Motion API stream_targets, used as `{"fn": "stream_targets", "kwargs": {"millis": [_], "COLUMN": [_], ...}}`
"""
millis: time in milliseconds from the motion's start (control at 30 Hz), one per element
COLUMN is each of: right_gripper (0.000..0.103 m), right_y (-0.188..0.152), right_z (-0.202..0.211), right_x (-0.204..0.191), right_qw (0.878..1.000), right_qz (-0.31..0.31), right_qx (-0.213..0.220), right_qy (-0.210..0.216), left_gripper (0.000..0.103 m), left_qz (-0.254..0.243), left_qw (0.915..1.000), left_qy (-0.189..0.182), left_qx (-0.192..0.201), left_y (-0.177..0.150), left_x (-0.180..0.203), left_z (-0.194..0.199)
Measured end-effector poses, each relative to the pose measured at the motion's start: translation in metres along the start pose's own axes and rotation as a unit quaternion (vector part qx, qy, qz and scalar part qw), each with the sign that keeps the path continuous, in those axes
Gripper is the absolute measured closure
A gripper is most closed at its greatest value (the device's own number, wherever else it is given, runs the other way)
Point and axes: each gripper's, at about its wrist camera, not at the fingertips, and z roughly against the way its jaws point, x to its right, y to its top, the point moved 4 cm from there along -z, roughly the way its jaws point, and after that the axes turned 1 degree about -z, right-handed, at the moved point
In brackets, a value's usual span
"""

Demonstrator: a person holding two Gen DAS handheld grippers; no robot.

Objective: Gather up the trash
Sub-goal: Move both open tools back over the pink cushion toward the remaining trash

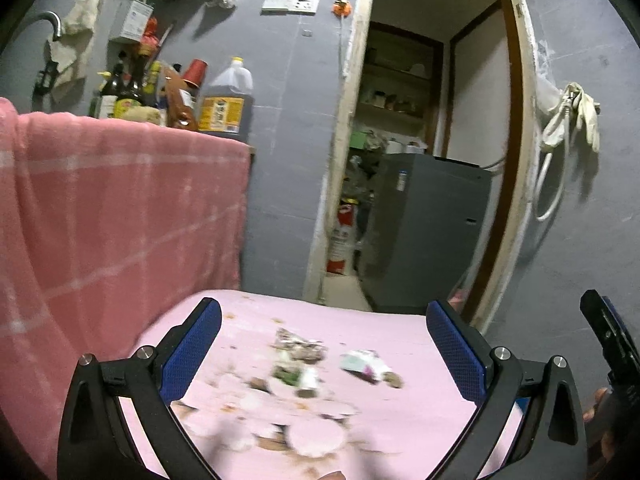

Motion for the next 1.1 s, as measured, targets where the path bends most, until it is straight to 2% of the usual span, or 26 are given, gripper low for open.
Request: {"fn": "stream_targets", "kwargs": {"millis": [167, 433, 600, 767, 933, 1000, 1100], "right_gripper": [0.000, 0.000, 0.000, 0.000, 0.001, 0.005, 0.015], "right_y": [-0.007, -0.017, -0.027, -0.039, -0.048, -0.051, -0.059], "right_z": [-0.014, -0.043, -0.061, -0.080, -0.096, -0.102, -0.112], "right_x": [-0.020, -0.035, -0.042, -0.038, -0.026, -0.024, -0.023], "right_qw": [0.999, 0.998, 0.995, 0.992, 0.987, 0.985, 0.979], "right_qz": [0.029, 0.041, 0.050, 0.047, 0.023, 0.016, 0.015], "right_qx": [-0.014, -0.043, -0.071, -0.112, -0.153, -0.168, -0.198], "right_qy": [0.014, 0.036, 0.045, 0.031, 0.036, 0.040, 0.050], "left_gripper": [0.002, 0.003, 0.003, 0.003, 0.004, 0.006, 0.020], "left_qz": [-0.008, -0.009, -0.031, -0.065, -0.075, -0.074, -0.075], "left_qw": [0.9997, 0.9984, 0.9975, 0.9936, 0.9898, 0.9889, 0.9867], "left_qy": [0.024, 0.048, 0.044, 0.037, 0.022, 0.013, -0.004], "left_qx": [-0.001, -0.030, -0.046, -0.084, -0.119, -0.128, -0.144], "left_y": [-0.004, -0.030, -0.038, -0.052, -0.061, -0.063, -0.064], "left_x": [-0.027, -0.055, -0.057, -0.051, -0.047, -0.045, -0.040], "left_z": [-0.001, -0.013, -0.024, -0.041, -0.060, -0.066, -0.074]}}
